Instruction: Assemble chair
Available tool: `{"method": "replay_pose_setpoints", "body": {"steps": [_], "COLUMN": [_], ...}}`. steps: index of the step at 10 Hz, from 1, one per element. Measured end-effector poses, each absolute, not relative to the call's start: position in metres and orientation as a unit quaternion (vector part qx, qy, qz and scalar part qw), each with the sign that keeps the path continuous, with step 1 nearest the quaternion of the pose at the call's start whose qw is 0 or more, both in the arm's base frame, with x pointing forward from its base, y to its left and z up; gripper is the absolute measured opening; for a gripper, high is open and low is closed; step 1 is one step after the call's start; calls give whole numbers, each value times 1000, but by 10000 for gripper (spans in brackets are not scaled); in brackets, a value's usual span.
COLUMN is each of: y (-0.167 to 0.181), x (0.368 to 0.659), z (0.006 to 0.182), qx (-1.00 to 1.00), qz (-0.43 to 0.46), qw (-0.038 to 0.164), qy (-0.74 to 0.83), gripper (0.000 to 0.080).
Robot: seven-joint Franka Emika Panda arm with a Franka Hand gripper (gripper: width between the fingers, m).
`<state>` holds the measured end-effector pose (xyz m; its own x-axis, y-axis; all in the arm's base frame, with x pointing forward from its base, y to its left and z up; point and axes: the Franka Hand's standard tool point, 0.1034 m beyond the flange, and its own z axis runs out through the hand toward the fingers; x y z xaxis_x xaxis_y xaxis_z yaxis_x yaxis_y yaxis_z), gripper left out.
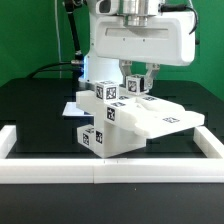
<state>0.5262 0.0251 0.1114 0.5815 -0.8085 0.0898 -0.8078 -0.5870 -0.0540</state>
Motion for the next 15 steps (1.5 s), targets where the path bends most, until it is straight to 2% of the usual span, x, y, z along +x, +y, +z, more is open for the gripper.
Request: {"method": "replay_pose_setpoints", "body": {"steps": [11,12,13,14,15], "y": [29,30,31,34,35], "x": [527,526,526,526,527], "z": [112,111,111,111,112], "qx": [-717,-729,-752,-760,-790], "qz": [-44,-44,-42,-41,-42], "qw": [30,27,21,21,19], "qy": [695,683,658,648,611], "gripper": [282,374,548,548,618]}}
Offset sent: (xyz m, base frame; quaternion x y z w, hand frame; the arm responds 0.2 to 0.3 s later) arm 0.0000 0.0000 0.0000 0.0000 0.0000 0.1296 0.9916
